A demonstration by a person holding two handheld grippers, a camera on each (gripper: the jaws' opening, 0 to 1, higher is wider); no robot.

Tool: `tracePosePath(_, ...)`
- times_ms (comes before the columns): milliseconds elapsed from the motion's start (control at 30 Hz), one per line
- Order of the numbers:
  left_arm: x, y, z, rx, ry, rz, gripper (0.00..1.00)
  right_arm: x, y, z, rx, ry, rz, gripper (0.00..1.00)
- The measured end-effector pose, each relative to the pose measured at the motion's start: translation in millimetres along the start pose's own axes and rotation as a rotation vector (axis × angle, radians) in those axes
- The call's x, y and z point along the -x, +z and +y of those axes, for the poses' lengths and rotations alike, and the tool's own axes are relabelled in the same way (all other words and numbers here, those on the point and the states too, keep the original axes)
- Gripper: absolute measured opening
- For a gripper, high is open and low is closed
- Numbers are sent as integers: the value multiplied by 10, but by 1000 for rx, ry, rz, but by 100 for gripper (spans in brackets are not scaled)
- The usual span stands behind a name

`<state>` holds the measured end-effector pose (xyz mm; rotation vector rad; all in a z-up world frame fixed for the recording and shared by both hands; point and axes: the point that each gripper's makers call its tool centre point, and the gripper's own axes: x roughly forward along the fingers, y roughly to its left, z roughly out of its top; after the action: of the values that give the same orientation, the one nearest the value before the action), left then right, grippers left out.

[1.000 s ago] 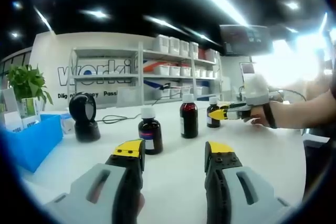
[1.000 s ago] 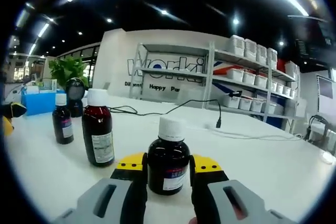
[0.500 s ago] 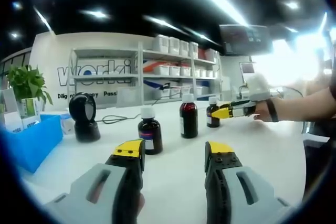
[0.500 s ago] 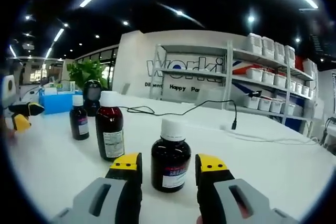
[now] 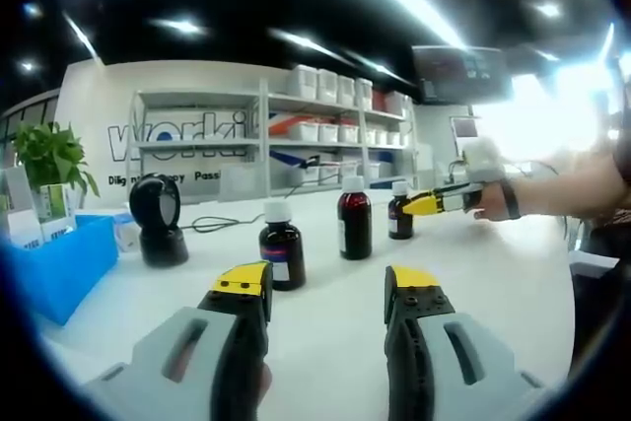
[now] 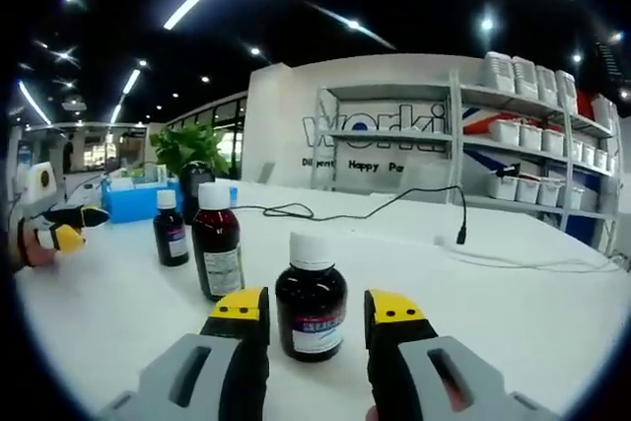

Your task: Rotate the medicine bottle to make it face forward pick up the medicine bottle inspect the drug traceability code place the medicine on the table

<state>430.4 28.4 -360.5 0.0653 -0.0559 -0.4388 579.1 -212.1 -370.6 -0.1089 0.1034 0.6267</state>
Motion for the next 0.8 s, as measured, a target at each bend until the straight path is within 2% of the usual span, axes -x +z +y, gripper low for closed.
tracePosePath(167,0,0,-9,-1,0,2,36,17,30,76,-8,107,-8,35)
tracePosePath(300,-2,-5,-11,-2,-1,4,36,-11,2,111,40,139,8,35)
tracePosePath(400,-3,-6,-8,-2,0,5,36,-67,-24,97,41,181,11,36)
tracePosePath(567,-5,-11,-13,-2,-1,8,36,-71,1,227,26,257,8,34)
tracePosePath(667,-6,-12,-15,-2,-1,8,36,-127,-5,138,11,259,6,32)
tracePosePath(800,-5,-10,-17,-2,-1,7,36,-115,-25,186,-2,275,9,31)
